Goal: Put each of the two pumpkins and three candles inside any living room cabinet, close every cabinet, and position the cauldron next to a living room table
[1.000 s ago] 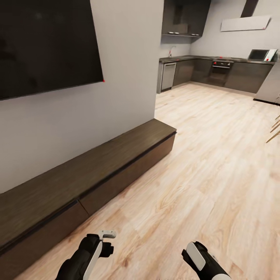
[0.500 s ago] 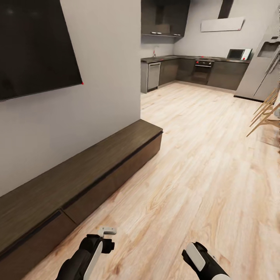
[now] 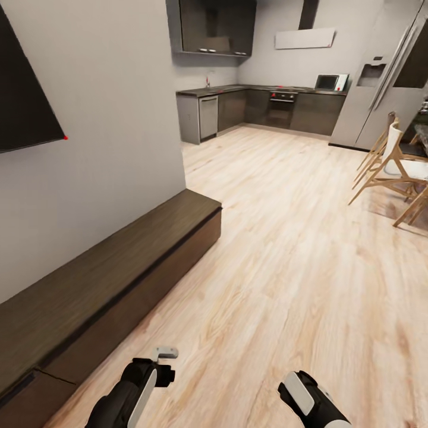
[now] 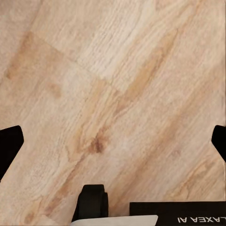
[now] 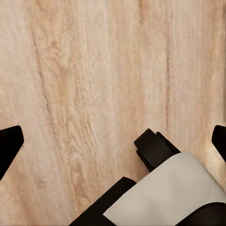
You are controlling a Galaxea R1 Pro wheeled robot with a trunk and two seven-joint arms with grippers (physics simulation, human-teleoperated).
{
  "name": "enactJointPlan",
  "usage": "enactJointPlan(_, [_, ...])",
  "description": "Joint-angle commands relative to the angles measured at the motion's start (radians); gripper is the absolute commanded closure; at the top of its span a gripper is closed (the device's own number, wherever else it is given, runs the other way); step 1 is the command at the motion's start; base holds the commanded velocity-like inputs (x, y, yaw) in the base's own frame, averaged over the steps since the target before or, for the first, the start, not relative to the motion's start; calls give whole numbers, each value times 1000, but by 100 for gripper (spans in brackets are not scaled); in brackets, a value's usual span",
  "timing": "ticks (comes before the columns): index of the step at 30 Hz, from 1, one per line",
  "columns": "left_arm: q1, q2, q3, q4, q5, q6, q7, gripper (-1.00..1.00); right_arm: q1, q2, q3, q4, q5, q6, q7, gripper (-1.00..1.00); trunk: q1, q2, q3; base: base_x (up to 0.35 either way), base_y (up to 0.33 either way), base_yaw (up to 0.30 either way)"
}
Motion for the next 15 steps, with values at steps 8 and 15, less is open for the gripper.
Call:
enactJointPlan(8, [0,0,0,-1,0,0,0,-100,3,0,0,0,0,0,1,-100,0,0,3,152,-44,-284])
enactJointPlan(15, [0,0,0,-1,1,-1,-1,-100,3,0,0,0,0,0,1,-100,0,0,7,8,-1,-285])
